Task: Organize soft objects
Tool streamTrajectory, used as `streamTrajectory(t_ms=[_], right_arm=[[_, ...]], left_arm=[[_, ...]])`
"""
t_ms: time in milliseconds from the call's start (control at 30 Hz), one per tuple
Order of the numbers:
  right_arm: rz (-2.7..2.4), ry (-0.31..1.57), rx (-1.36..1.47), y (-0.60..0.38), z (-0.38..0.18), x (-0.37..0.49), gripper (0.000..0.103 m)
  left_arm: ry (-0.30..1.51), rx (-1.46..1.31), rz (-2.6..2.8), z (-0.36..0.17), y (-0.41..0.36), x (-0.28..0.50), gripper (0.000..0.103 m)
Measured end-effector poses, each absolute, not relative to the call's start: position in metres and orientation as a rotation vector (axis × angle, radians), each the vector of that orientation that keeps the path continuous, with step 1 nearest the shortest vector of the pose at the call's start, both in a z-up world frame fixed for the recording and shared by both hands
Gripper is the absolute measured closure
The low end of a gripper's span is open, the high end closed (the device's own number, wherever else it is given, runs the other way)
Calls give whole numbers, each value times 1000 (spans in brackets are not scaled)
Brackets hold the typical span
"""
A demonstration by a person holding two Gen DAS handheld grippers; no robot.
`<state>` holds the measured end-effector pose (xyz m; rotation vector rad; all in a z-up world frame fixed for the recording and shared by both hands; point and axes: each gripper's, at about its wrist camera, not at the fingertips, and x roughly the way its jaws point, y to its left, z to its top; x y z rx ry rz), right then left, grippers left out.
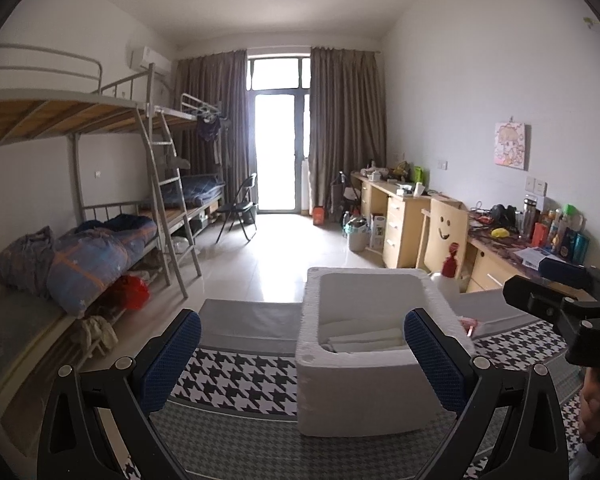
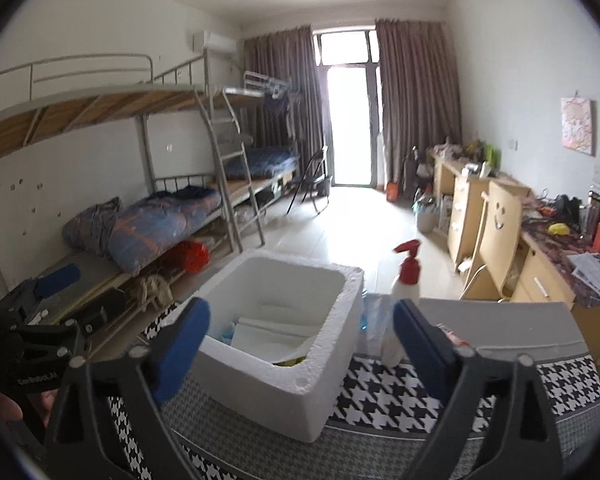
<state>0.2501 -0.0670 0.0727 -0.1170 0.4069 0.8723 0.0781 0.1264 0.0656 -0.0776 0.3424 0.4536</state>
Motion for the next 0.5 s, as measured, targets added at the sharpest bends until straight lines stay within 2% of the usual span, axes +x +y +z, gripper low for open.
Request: streamTrajectory(t_ms=[500], right_arm=[[854,343,-117,-111,70,214,5]], left_arm=[[299,-61,418,71,98,50,1]])
